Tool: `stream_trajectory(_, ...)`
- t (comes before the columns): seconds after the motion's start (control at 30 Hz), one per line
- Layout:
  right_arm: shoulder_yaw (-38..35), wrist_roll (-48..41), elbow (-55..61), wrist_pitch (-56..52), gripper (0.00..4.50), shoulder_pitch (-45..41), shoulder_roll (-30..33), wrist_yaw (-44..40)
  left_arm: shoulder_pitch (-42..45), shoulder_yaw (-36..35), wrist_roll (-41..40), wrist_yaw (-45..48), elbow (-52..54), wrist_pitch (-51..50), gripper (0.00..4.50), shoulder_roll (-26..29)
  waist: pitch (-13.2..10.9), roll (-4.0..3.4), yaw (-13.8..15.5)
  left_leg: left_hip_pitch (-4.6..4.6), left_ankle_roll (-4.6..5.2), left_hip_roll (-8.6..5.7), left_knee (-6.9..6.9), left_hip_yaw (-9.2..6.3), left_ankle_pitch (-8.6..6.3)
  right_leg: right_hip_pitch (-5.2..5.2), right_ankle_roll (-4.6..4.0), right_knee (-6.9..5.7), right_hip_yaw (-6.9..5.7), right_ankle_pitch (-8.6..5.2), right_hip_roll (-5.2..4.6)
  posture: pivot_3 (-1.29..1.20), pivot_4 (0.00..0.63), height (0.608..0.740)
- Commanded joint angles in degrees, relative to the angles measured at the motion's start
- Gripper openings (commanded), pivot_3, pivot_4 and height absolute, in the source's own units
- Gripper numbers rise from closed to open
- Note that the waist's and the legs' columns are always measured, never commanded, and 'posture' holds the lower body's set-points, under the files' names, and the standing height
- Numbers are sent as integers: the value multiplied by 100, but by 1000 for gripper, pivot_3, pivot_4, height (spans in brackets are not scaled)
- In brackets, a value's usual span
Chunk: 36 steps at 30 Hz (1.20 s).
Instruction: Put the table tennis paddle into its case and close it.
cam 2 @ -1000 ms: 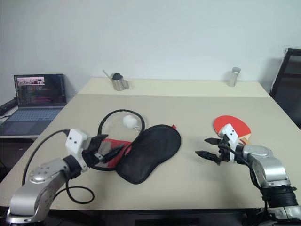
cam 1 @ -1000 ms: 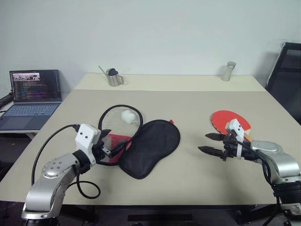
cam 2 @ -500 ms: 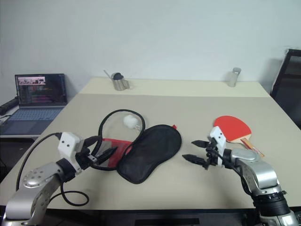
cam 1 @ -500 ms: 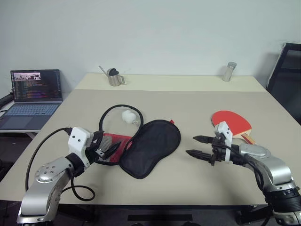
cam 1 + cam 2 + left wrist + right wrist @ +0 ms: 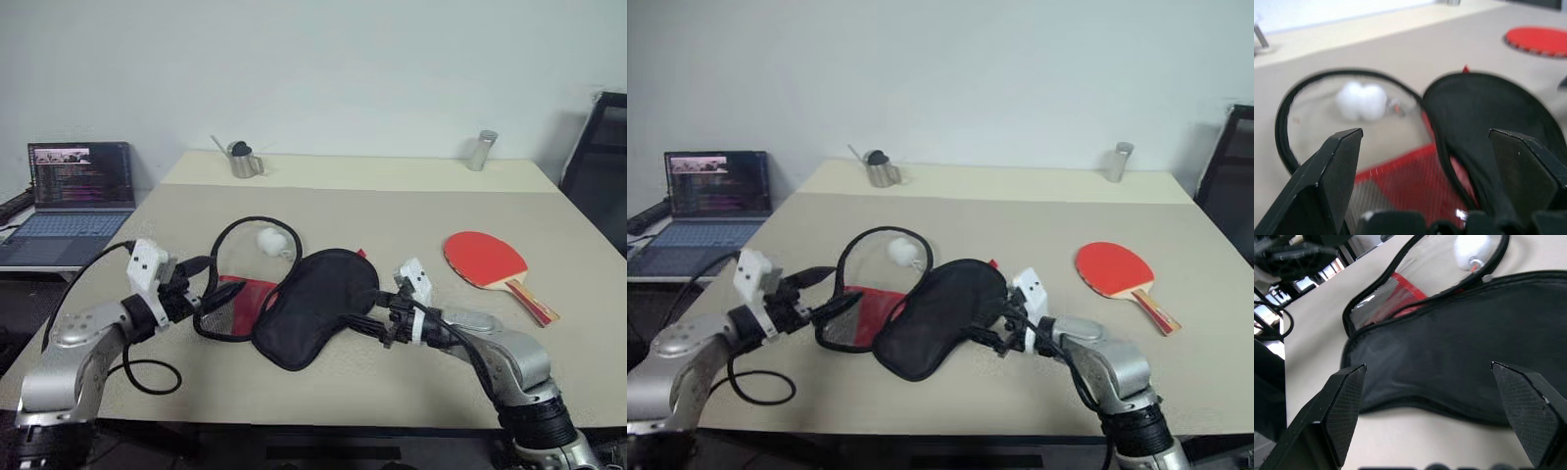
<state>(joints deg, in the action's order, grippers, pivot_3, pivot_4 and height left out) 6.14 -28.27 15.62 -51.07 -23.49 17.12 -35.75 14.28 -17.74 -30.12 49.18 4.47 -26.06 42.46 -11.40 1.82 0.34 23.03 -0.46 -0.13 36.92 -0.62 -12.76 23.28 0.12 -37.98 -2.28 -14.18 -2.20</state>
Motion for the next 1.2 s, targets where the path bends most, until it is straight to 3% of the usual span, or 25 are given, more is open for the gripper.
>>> stream_trajectory(0.03,11,-79,267,-223,4485,-107,-247,411,238,101,-201,300,5,-169,4500,127,2,3,-24,-1,0,0,0,0,0,0,0,0,0,0,0,0,150,740)
stream_trajectory(0.37,-370,-224,666,-918,4485,41,29,850,1006,792,95,1072,-607,82,4500,105,2,3,-37,-1,0,1,-2,0,0,0,0,0,0,0,2,0,150,740)
stream_trajectory(0.53,-819,-881,800,-2290,4485,42,-17,1039,1125,1018,152,1509,-633,136,4500,204,2,3,-42,-2,0,2,-5,1,0,1,-1,0,0,-1,2,0,150,740)
stream_trajectory(0.7,-889,-1178,865,-2954,4485,136,-266,1207,1218,1060,207,1605,-755,172,4500,197,2,3,-48,-1,1,4,-7,1,0,3,-1,0,1,-1,3,0,150,740)
stream_trajectory(0.93,-623,-1048,412,-2943,4485,-122,-832,1500,1281,964,302,1617,-1006,307,4500,261,2,3,-52,-1,1,4,-6,2,-1,4,0,0,1,-1,3,0,150,740)
stream_trajectory(1.2,-151,-642,-474,-2392,4485,-479,-827,1450,1284,894,299,1581,-1024,301,4500,258,3,5,-61,-2,2,4,-7,2,-1,4,0,0,1,-1,4,0,150,740)
